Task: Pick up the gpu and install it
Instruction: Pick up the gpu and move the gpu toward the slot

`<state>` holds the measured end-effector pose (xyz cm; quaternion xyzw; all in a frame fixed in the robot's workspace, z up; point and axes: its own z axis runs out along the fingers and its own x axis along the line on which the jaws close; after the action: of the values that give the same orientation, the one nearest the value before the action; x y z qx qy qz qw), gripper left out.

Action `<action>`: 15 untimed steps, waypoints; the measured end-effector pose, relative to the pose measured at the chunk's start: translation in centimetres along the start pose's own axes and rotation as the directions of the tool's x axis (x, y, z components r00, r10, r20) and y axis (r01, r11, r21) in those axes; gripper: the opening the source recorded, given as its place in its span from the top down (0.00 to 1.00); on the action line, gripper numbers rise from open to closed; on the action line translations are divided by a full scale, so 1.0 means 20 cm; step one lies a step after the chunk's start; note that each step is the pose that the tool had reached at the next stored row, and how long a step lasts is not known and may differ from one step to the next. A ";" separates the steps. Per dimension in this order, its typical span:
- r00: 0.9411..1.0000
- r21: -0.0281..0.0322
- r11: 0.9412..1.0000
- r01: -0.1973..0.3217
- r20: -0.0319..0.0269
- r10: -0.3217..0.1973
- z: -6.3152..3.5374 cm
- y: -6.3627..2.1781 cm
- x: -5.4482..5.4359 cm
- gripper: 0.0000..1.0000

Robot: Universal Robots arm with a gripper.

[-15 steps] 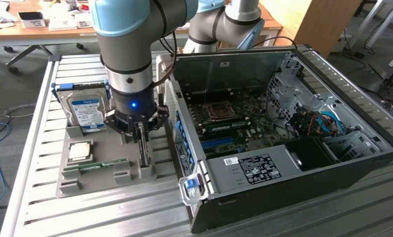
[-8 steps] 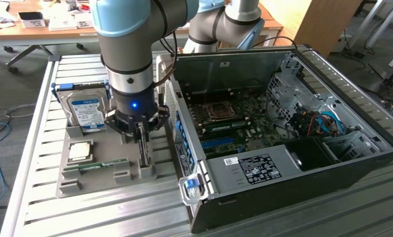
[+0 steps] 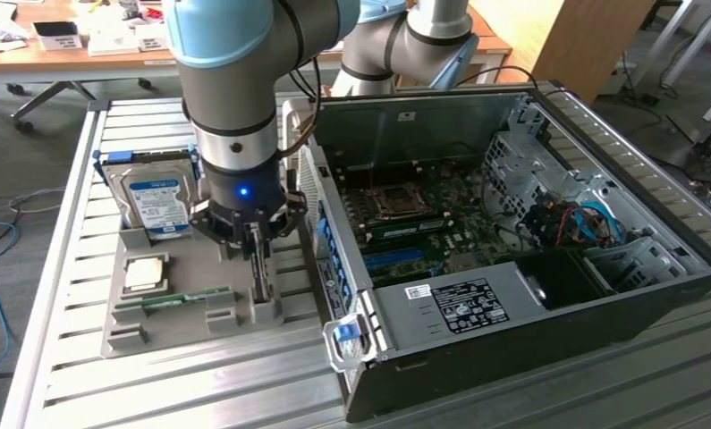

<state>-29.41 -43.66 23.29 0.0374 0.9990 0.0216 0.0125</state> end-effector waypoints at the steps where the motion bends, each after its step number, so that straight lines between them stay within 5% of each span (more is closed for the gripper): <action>1: 1.000 0.000 1.000 0.000 0.000 0.000 0.000 0.000 0.00 0.67; 15: 1.000 0.000 1.000 0.000 0.000 0.000 0.000 0.000 0.00 0.68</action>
<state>-29.40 -43.67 23.29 0.0374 0.9990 0.0216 0.0124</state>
